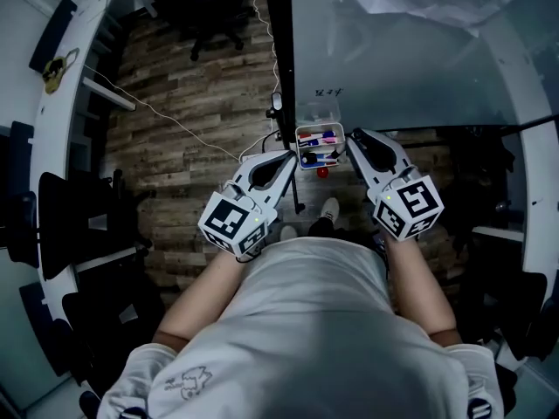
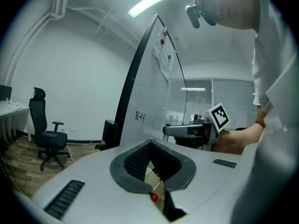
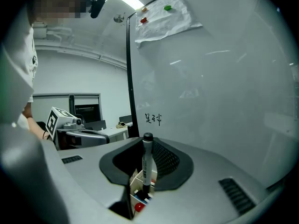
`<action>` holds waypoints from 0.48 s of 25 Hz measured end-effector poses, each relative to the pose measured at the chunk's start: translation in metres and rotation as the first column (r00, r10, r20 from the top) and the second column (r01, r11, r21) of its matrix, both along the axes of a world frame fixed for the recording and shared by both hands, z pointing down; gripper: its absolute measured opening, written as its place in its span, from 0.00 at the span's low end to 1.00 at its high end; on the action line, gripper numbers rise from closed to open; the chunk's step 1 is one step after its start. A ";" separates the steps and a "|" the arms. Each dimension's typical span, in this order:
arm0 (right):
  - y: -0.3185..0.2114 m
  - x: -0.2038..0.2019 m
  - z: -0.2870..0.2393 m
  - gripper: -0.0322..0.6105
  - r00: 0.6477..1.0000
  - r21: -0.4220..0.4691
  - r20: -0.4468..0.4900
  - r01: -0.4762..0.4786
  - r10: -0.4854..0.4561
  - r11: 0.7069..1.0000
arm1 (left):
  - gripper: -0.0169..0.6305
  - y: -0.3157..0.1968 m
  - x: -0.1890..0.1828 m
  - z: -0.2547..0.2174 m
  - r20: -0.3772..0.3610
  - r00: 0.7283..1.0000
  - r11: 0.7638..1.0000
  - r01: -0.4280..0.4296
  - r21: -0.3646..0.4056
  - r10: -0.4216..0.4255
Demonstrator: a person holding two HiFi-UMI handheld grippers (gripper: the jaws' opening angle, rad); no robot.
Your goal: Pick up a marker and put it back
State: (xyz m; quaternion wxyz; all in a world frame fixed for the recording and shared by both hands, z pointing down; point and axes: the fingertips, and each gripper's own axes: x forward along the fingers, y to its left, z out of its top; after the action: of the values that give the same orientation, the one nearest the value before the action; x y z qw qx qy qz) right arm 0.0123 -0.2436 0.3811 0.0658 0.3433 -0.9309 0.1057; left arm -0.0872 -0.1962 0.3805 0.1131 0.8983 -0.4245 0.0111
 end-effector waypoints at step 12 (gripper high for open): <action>-0.020 0.001 0.045 0.16 0.999 -0.116 0.006 0.039 -0.038 0.993 | 0.03 -0.021 0.009 0.027 0.006 1.000 0.998 0.011 -0.067 -0.010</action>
State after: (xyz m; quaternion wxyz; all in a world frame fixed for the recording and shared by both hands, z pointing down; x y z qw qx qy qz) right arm 0.0133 -0.2632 0.4265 0.0857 0.3207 -0.9298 0.1589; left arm -0.0782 -0.2169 0.4076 0.1421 0.8917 -0.4289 0.0273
